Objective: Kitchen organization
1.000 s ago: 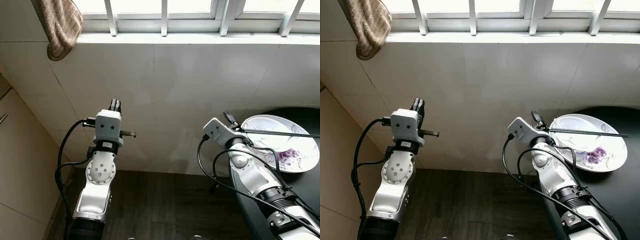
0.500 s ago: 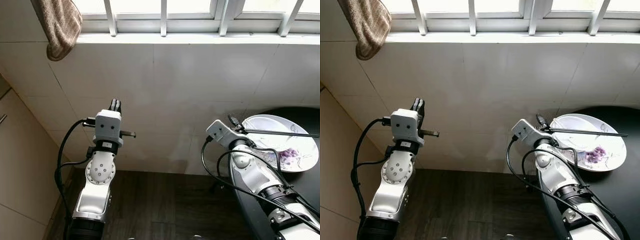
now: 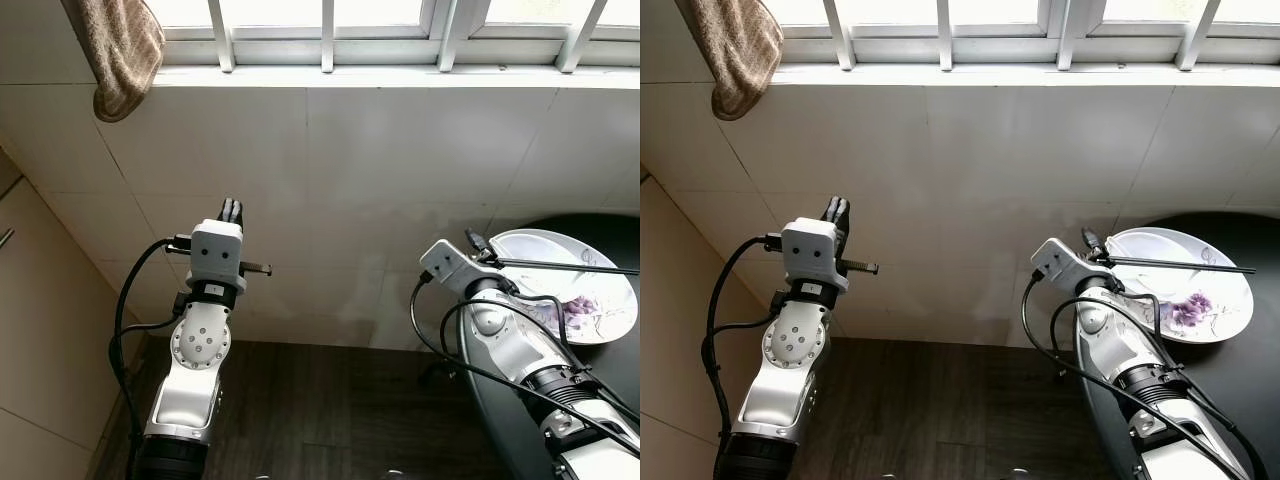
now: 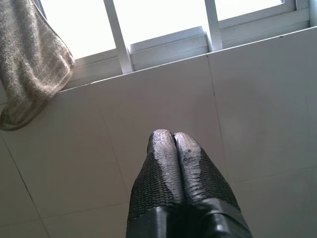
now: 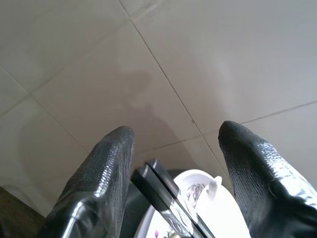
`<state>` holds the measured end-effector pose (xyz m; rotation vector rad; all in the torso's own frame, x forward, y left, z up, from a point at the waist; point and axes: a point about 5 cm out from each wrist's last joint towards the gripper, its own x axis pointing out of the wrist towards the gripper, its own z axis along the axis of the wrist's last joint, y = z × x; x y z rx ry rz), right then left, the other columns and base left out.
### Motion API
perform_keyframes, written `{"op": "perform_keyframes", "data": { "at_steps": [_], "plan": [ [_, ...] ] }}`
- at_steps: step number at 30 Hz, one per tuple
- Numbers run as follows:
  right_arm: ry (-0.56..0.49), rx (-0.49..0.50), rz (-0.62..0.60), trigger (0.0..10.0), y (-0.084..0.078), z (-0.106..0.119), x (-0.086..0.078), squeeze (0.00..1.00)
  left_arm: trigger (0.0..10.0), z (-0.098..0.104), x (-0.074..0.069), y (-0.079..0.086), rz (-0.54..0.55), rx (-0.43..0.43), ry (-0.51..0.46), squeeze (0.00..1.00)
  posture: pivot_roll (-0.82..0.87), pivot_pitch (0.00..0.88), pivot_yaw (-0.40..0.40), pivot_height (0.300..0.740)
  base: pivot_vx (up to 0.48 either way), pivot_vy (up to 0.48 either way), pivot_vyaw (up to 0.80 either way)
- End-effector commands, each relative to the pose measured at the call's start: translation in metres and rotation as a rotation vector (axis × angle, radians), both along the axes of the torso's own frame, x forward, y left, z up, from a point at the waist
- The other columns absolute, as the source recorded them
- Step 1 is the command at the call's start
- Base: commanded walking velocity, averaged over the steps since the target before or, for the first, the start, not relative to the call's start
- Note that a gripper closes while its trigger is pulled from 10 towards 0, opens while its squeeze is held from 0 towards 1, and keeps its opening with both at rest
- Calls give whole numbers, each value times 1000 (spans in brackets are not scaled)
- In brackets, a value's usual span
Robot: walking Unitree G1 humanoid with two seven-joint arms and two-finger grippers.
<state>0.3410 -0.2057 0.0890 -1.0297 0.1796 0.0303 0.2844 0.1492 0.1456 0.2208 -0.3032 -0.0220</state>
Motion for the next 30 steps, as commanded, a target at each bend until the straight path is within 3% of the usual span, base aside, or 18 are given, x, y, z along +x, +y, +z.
{"op": "perform_keyframes", "data": {
  "at_steps": [1,10,11,12,13,14,30],
  "plan": [
    [-18,-33,-2,10000,-4,3,2,0,10000,-2,1,2,2,4,14,0,13,18,14,740,0,0,0],
    [-18,-36,-20,10000,-9,3,3,0,10000,-2,1,2,1,4,17,0,16,21,15,740,0,0,0],
    [-19,-35,-24,5882,-11,3,3,0,10000,-2,1,2,0,5,18,0,16,21,15,740,0,0,0],
    [-21,-35,-25,3922,-11,3,3,0,10000,-2,1,2,0,5,19,0,15,21,14,740,0,0,0],
    [-22,-35,-25,3922,-11,3,3,0,10000,-3,1,2,0,5,20,0,15,21,14,740,0,0,0],
    [-24,-36,-24,157,-11,4,4,0,10000,-3,1,1,-1,5,21,0,15,21,14,740,0,0,0],
    [-39,-66,-24,0,-11,3,3,0,10000,-4,1,1,0,5,28,0,14,22,13,740,0,0,0]
  ]
}}
